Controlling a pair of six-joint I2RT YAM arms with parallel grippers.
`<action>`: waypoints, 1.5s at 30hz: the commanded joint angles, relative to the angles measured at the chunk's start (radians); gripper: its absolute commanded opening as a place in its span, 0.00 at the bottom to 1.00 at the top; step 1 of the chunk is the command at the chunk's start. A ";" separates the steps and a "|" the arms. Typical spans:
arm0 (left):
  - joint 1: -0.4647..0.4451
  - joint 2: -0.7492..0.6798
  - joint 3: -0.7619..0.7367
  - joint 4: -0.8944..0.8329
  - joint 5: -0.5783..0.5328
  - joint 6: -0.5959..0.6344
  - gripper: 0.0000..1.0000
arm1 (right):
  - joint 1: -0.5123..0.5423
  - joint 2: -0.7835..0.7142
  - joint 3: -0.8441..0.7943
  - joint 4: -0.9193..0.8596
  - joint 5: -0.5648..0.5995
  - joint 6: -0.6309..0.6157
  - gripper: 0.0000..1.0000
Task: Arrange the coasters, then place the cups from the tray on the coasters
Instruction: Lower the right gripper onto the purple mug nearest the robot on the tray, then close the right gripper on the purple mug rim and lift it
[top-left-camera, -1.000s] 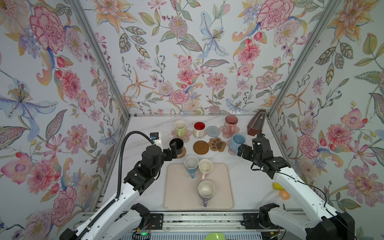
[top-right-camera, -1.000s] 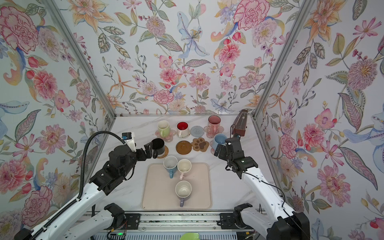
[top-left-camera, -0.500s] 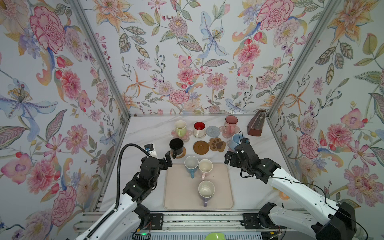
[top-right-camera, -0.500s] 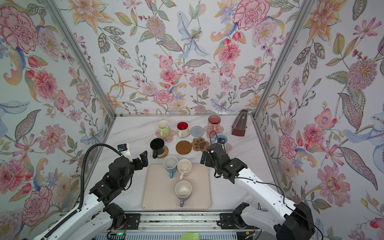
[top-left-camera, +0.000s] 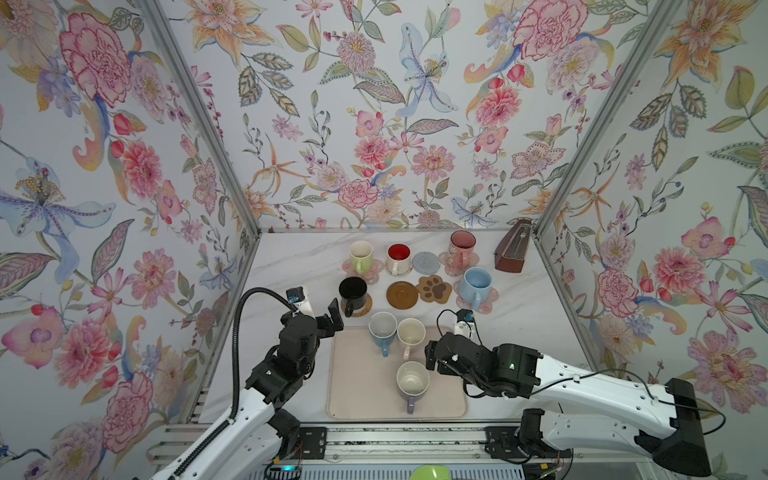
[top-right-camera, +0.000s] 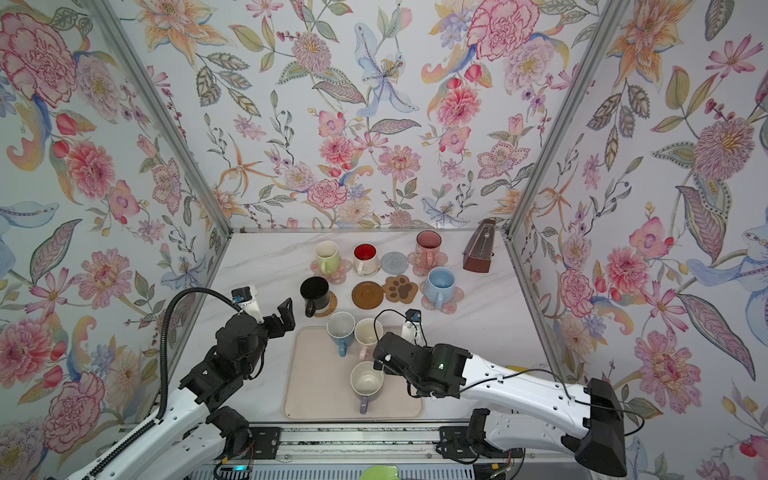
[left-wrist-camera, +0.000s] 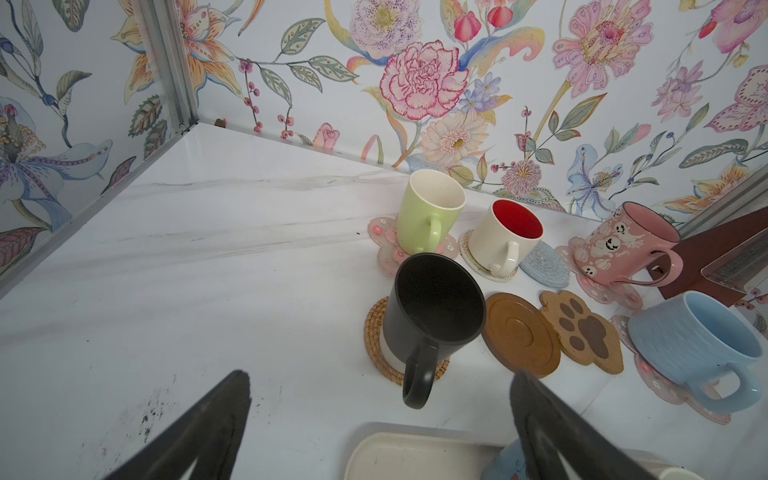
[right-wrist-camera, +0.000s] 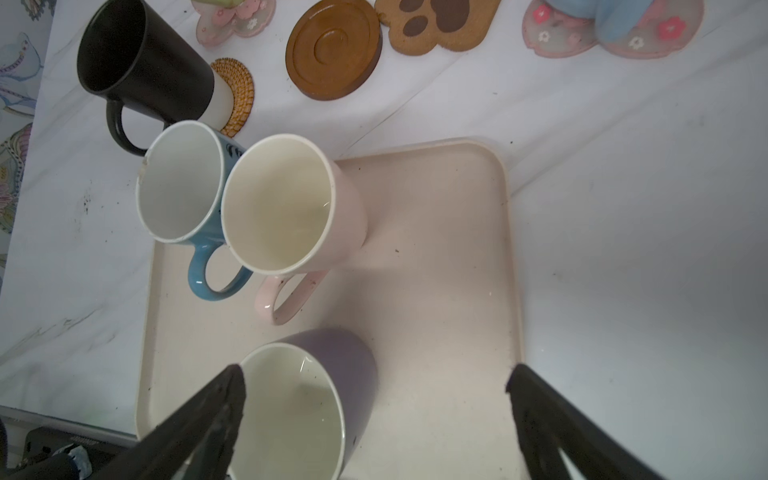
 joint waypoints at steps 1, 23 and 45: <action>0.011 -0.022 -0.027 0.007 -0.018 -0.011 0.99 | 0.065 0.037 0.025 -0.041 0.013 0.106 0.99; 0.012 -0.043 -0.043 0.021 0.005 -0.053 0.99 | 0.261 0.274 0.029 0.023 -0.133 0.129 0.99; 0.020 -0.037 -0.036 0.008 0.000 -0.050 0.99 | 0.230 0.304 -0.023 0.014 -0.158 0.125 0.84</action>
